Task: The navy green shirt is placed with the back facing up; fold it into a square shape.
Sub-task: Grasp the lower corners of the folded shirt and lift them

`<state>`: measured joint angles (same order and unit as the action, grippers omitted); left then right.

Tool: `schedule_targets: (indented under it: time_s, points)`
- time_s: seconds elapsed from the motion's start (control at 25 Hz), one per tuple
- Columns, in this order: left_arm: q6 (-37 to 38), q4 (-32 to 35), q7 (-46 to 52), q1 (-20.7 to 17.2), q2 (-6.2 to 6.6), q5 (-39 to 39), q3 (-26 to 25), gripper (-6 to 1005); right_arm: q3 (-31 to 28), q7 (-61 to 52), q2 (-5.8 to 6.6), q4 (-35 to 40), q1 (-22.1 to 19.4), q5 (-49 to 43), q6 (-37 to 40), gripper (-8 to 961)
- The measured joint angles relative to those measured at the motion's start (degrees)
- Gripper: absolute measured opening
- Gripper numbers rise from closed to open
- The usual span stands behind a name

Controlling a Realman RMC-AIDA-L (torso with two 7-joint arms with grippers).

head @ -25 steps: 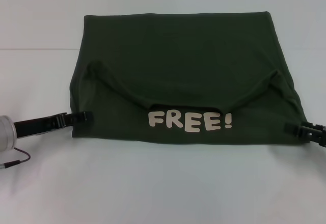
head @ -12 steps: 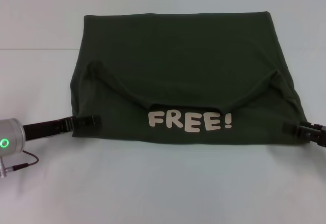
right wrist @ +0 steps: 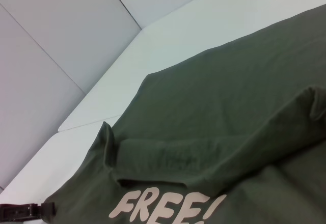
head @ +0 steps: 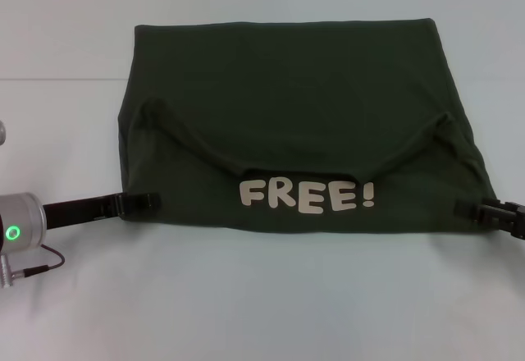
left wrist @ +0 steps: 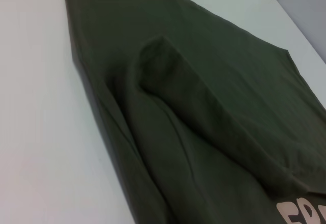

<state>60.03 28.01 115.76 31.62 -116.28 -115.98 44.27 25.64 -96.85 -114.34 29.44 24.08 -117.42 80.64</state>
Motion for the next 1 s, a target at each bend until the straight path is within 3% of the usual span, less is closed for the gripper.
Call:
schedule_targets:
  time_s: [0.12,0.44,0.56,0.68,1.0]
  points:
    - [0.0,0.0,-0.1,0.1,-0.05,0.0,0.0,541,0.2,0.0,0.00,0.0,0.0,0.0,0.0,947]
    - [0.0,0.0,-0.1,0.1,-0.08,0.0,0.0,329,0.2,-0.5,0.05,0.4,0.0,0.0,1.0,947]
    - [0.0,0.1,-0.2,0.1,0.01,0.0,0.0,212,0.1,-2.3,0.65,1.4,0.0,0.0,2.3,946]
    - [0.2,0.3,-0.2,0.1,0.17,0.0,0.0,76,0.2,-9.0,1.79,5.3,0.1,-0.9,3.3,945]
    - [0.4,0.4,-0.3,0.1,0.35,0.1,0.0,50,2.3,-38.9,7.63,16.0,5.4,-14.1,4.4,943]
